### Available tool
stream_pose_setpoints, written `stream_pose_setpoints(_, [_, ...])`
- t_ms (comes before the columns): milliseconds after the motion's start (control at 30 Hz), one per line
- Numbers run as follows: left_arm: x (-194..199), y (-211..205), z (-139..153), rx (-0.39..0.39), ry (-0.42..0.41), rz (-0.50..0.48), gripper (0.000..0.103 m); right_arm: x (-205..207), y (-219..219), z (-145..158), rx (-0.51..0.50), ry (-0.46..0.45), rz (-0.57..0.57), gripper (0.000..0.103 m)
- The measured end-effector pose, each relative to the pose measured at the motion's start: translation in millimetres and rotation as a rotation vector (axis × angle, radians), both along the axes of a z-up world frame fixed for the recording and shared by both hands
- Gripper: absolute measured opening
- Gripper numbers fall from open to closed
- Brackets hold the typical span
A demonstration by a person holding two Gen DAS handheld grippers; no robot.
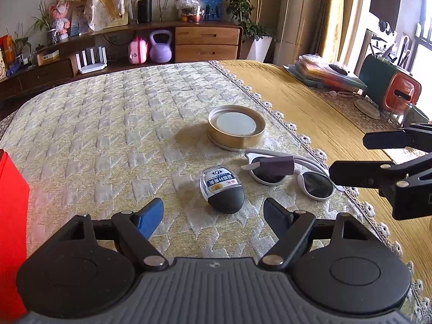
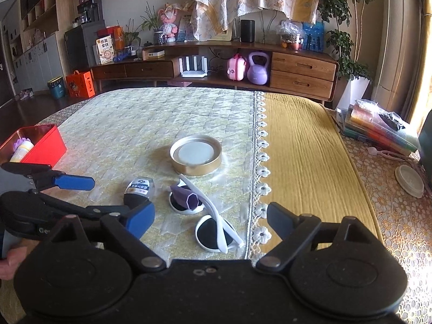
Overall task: Organize rigid objects
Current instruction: 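Grasp black-and-white roll-on bottle with left tool while right tool grasps small purple cylinder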
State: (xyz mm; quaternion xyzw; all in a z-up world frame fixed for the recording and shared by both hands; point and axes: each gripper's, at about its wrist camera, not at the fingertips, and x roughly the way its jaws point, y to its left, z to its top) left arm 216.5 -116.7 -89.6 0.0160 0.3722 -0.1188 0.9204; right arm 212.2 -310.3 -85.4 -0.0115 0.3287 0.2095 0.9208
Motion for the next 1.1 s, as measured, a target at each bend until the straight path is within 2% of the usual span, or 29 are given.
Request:
stream_pose_setpoints(167, [3,-11,-7,0.035,-0.032,-0.007,0.081,9,11,-5,0.055,0.061,0.007,0.073])
stream_pose_setpoints(300, [5,-14,-12,0.043,-0.043,-0.01,0.081,18,21,-11,0.084,0.117,-0.012,0.066])
stream_pose_setpoints(367, [5,-16,-14,0.046,-0.052,-0.009,0.081,24,23,-14,0.113,0.15,-0.023,0.058])
stream_pose_setpoints(500, [3,-18,-16,0.048,-0.082,-0.017,0.081,33,30,-18,0.137,0.182,-0.06,0.052])
stream_pose_setpoints(700, [13,-16,-22,0.047,-0.06,-0.009,0.064,45,39,-24,0.137,0.22,-0.118,0.048])
stream_pose_setpoints(800, [16,-15,-23,0.04,-0.069,-0.006,0.061,51,39,-28,0.142,0.236,-0.152,0.048])
stream_pose_setpoints(1000, [23,-15,-22,0.024,-0.076,-0.018,0.042,60,38,-33,0.162,0.262,-0.213,0.046])
stream_pose_setpoints(1100, [25,-14,-23,0.018,-0.078,-0.023,0.042,60,39,-34,0.162,0.257,-0.228,0.041])
